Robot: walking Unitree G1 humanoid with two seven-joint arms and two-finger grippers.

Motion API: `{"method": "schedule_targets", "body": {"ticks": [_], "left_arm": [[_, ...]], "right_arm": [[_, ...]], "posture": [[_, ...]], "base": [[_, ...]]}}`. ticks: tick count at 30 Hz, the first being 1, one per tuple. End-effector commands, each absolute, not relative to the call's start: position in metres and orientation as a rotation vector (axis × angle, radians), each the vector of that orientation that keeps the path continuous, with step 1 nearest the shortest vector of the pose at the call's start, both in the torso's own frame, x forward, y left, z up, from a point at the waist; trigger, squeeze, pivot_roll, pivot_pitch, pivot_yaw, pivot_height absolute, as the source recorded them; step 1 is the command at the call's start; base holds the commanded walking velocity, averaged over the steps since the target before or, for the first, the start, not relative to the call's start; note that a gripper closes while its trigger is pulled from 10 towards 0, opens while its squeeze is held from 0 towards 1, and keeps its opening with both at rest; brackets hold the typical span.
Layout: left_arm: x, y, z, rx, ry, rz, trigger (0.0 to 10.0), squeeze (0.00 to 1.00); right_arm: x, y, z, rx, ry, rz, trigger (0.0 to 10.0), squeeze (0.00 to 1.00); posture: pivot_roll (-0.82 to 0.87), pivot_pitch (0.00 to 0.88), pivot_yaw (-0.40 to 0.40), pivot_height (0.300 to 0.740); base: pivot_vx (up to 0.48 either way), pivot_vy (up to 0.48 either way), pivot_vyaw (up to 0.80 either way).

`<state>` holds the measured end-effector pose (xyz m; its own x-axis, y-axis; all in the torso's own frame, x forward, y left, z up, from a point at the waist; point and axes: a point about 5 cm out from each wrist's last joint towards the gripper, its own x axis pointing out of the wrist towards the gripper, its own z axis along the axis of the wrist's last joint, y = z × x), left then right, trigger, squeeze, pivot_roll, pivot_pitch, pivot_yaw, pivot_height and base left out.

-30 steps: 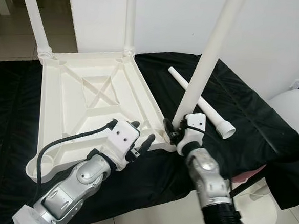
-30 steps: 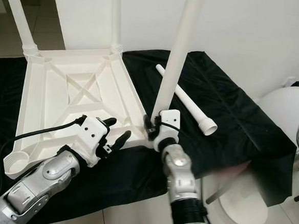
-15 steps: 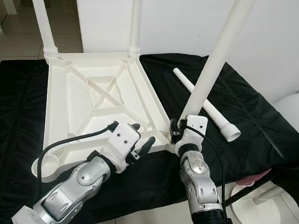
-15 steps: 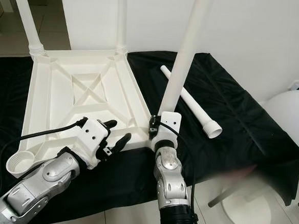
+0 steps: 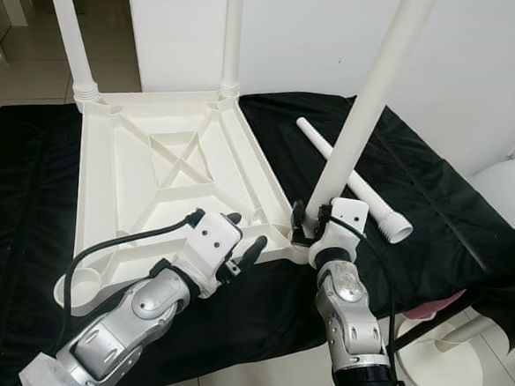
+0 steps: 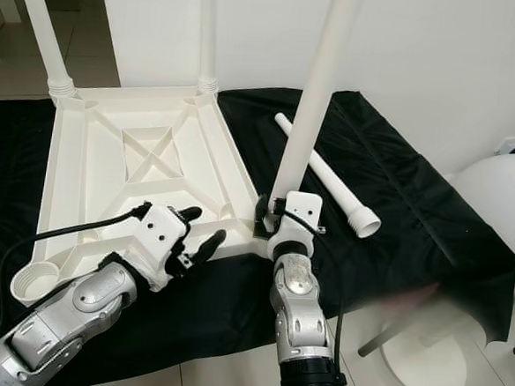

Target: Building children table

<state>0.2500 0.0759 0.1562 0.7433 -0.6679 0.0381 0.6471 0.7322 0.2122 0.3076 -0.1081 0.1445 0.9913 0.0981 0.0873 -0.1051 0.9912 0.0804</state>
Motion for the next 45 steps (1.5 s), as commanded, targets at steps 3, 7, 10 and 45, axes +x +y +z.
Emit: {"method": "schedule_targets", "body": {"ticks": [3,7,10,45], "left_arm": [[0.241,0.067,0.153,0.209,-0.095,-0.968,10.0,0.00],[0.241,0.067,0.153,0.209,-0.095,-0.966,10.0,0.00],[0.241,0.067,0.153,0.206,-0.096,-0.962,10.0,0.00],[0.245,0.069,0.155,0.202,-0.098,-0.934,10.0,0.00]], "right_arm": [[0.309,-0.112,0.146,0.083,-0.098,0.229,10.0,0.00],[0.311,-0.115,0.147,0.088,-0.103,0.319,10.0,0.00],[0.313,-0.121,0.148,0.033,-0.116,0.418,10.0,0.00],[0.332,-0.158,0.123,-0.120,0.022,0.819,0.0,0.00]], "posture": [[0.02,0.000,-0.045,0.740],[0.02,0.001,-0.046,0.740],[0.02,0.004,-0.047,0.740],[0.02,0.036,-0.043,0.740]], "base": [[0.000,0.000,0.00],[0.000,0.000,0.00],[0.000,0.000,0.00],[0.000,0.000,0.00]]}}
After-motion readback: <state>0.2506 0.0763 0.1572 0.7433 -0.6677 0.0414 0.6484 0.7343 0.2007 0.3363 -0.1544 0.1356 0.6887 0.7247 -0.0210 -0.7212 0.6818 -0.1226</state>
